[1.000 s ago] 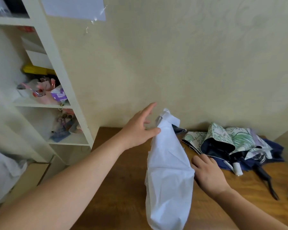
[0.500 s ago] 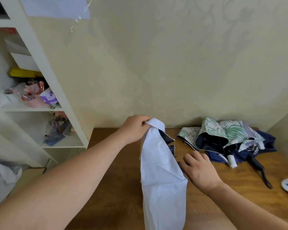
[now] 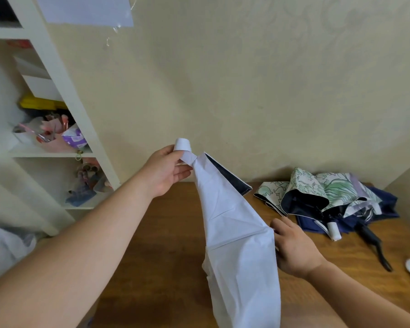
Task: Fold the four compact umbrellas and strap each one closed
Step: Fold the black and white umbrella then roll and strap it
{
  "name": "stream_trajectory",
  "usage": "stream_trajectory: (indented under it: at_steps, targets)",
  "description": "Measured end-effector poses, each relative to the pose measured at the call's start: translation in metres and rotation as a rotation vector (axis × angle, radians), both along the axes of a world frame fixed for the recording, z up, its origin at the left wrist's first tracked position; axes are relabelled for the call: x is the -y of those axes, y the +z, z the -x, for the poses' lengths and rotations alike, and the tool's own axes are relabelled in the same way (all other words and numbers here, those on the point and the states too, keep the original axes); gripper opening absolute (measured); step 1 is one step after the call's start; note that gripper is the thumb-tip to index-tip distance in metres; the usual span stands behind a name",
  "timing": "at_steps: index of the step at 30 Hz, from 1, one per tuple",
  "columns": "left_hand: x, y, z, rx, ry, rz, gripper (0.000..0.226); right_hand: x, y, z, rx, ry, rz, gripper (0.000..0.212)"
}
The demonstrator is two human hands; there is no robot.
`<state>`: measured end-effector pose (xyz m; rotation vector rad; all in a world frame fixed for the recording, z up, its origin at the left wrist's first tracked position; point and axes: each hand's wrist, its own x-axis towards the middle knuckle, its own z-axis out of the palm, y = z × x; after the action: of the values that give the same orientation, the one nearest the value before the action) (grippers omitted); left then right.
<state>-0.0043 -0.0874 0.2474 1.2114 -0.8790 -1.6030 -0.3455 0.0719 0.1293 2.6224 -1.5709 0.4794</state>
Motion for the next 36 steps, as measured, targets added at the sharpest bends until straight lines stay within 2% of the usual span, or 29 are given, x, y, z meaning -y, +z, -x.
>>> stream_trajectory:
  at_steps: [2,5,11,16,19,22,26,28,31,34,36]
  targets:
    - [-0.002,0.0,-0.001,0.011,-0.01,0.016,0.028,0.0,0.002,-0.003,0.042,0.003,-0.122,0.015]
    - [-0.007,0.003,0.002,0.077,-0.048,0.059,0.025,0.005,0.006,-0.007,0.015,-0.047,-0.39,0.037]
    - [-0.009,-0.012,0.019,0.315,-0.14,0.073,0.029,0.007,0.021,-0.023,0.118,-0.184,-0.782,0.023]
    - [-0.001,-0.031,0.033,0.446,-0.174,0.076,0.018,0.021,0.008,-0.015,0.457,-0.293,-1.373,0.011]
    - [0.007,-0.048,0.043,0.522,-0.185,0.028,0.022,0.037,-0.009,-0.009,0.479,-0.347,-1.644,0.016]
    - [0.014,-0.068,0.058,0.578,-0.192,0.009,0.024,0.059,-0.038,-0.007,0.482,-0.391,-1.821,0.021]
    - [0.017,-0.085,0.081,0.558,-0.144,0.018,0.01,0.087,-0.072,-0.006,0.548,-0.519,-1.947,0.023]
    - [0.019,-0.088,0.087,0.528,-0.108,0.026,0.005,0.096,-0.08,-0.002,0.699,-0.639,-1.978,0.027]
    - [0.027,-0.087,0.077,0.465,-0.015,0.045,0.011,0.105,-0.098,0.01,1.115,-0.802,-1.913,0.036]
    - [0.025,-0.09,0.044,0.455,0.138,-0.025,0.016,0.106,-0.12,0.022,1.671,-0.987,-1.696,0.043]
    - [0.007,-0.105,0.023,0.515,0.174,-0.142,0.017,0.102,-0.132,0.028,1.769,-1.064,-1.553,0.043]
